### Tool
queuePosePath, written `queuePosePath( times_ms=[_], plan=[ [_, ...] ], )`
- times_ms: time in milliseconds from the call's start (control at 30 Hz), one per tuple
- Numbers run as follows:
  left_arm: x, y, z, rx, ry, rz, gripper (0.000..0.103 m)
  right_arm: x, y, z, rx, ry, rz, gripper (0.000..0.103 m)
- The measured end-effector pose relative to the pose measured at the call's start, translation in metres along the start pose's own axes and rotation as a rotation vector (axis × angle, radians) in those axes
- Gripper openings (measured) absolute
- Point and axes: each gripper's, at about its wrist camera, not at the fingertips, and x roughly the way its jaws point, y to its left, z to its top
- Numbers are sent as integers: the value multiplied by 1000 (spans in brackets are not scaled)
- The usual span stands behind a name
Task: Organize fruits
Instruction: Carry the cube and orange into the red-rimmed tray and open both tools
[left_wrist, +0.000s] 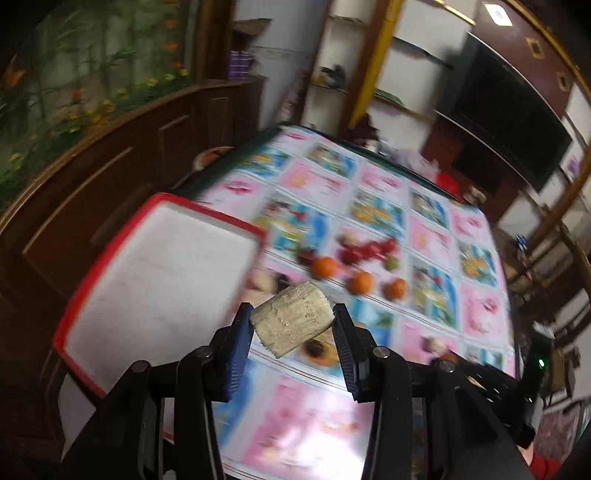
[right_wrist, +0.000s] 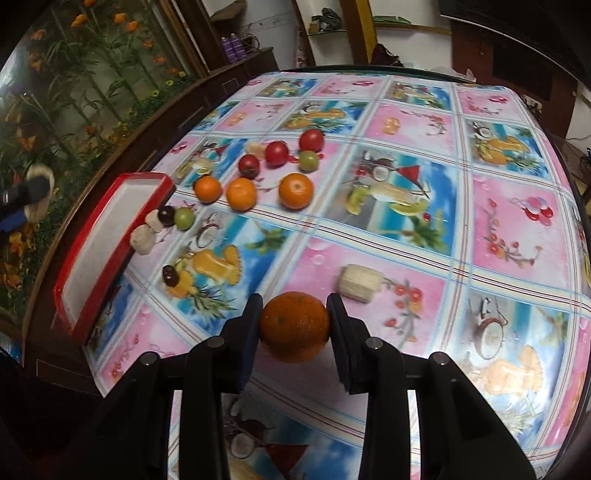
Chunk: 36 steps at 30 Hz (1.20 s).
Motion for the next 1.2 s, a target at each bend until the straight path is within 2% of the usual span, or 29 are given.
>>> queuePosePath(
  times_ms=[100, 200, 300, 367, 433, 500, 633, 767, 933, 1067, 1133, 1167, 1200],
  plan=[
    [4, 41, 16, -65, 6, 27, 43, 4, 8, -2, -22, -8, -16, 37],
    [2, 72, 25, -68, -28, 63, 43, 14, 19, 3, 8, 20, -22, 37],
    [21, 90, 19, -106, 43, 41, 43, 20, 50, 17, -59, 6, -18, 37],
    [32, 88, 23, -68, 82, 11, 43, 27, 68, 28, -56, 13, -3, 37],
    [29, 91, 38, -25, 25, 2, 43, 34, 88, 42, -57, 30, 32, 37],
    [28, 106, 51, -21, -48, 36, 43, 40, 115, 57, -138, 24, 44, 37],
    [56, 148, 61, -78, 6, 36, 43, 57, 157, 90, -196, 22, 109, 37],
    [85, 174, 54, -38, 70, 55, 43, 86, 191, 114, -255, 41, 171, 38],
    [128, 178, 15, -21, 271, 8, 43, 140, 235, 134, -346, 87, 251, 38],
    [139, 161, 19, 46, 252, 37, 43, 176, 259, 132, -399, 189, 257, 38],
    [138, 152, 13, 98, 227, 78, 43, 190, 270, 128, -462, 231, 240, 38],
    [137, 149, 11, 114, 227, 92, 46, 198, 274, 127, -479, 263, 230, 38],
    [136, 148, 9, 111, 231, 100, 53, 203, 277, 126, -498, 280, 224, 39]
  ],
)
